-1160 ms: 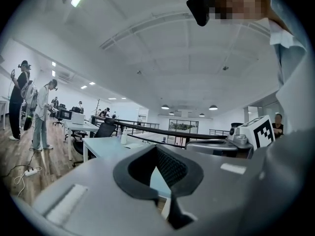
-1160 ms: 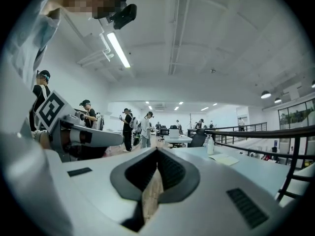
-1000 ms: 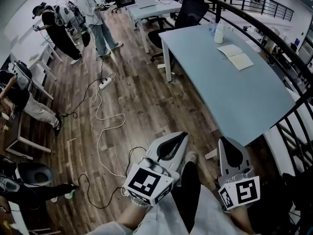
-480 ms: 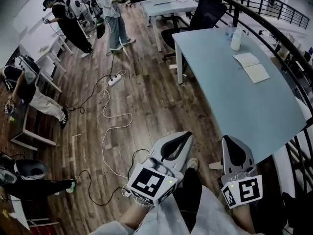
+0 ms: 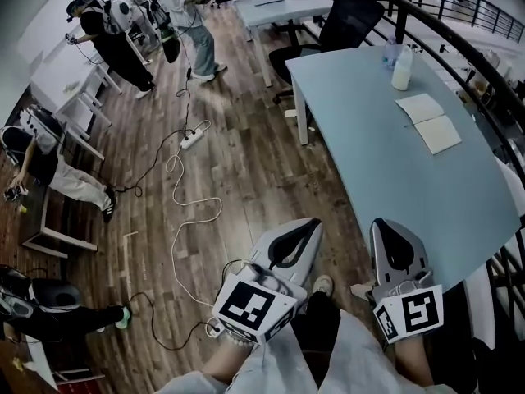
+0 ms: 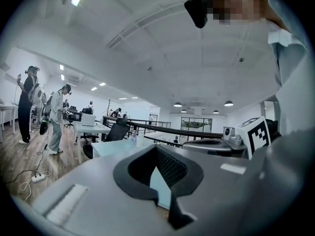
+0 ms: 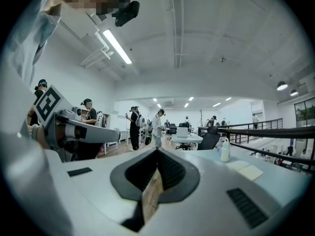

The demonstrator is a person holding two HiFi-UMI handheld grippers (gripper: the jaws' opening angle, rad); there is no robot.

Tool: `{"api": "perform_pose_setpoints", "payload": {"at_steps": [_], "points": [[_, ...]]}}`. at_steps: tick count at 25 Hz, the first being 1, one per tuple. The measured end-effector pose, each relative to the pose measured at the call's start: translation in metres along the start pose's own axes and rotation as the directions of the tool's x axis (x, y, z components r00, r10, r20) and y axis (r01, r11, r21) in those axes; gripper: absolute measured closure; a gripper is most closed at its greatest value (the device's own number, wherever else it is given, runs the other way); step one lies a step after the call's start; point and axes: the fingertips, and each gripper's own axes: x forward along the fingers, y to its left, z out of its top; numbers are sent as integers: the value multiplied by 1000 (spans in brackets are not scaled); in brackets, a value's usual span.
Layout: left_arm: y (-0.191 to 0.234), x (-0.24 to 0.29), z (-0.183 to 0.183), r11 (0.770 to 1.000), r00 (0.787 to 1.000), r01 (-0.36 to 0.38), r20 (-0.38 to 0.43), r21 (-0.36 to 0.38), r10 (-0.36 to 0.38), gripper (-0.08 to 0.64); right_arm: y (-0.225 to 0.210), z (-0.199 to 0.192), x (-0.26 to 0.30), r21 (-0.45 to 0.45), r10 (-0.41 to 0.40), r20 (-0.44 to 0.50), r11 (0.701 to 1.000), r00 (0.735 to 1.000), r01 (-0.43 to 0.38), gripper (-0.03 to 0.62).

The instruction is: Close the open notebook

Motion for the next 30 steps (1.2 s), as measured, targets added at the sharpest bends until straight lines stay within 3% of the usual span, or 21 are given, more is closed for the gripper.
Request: {"api": "perform_pose_setpoints", "payload": {"at_steps": [3,12,22,30], "points": [[8,19,6,1000,1000,-10,-10,-28,9,557,-18,1,17,-2,9,-5,1000,1000,-9,591],[26,84,18,1000,1000,-9,7,20,9,557,-73,1,55,16,11,19,1000,1000,-11,591],[8,141,18,996,996,89,-33,19,-89,557,-135,-10,47,39,-109,17,993,994,108,591],[-4,168,23,982,982,188,-38,25,-187,557,-158,-9,40,36,-193,12,981,981,192,591]]}}
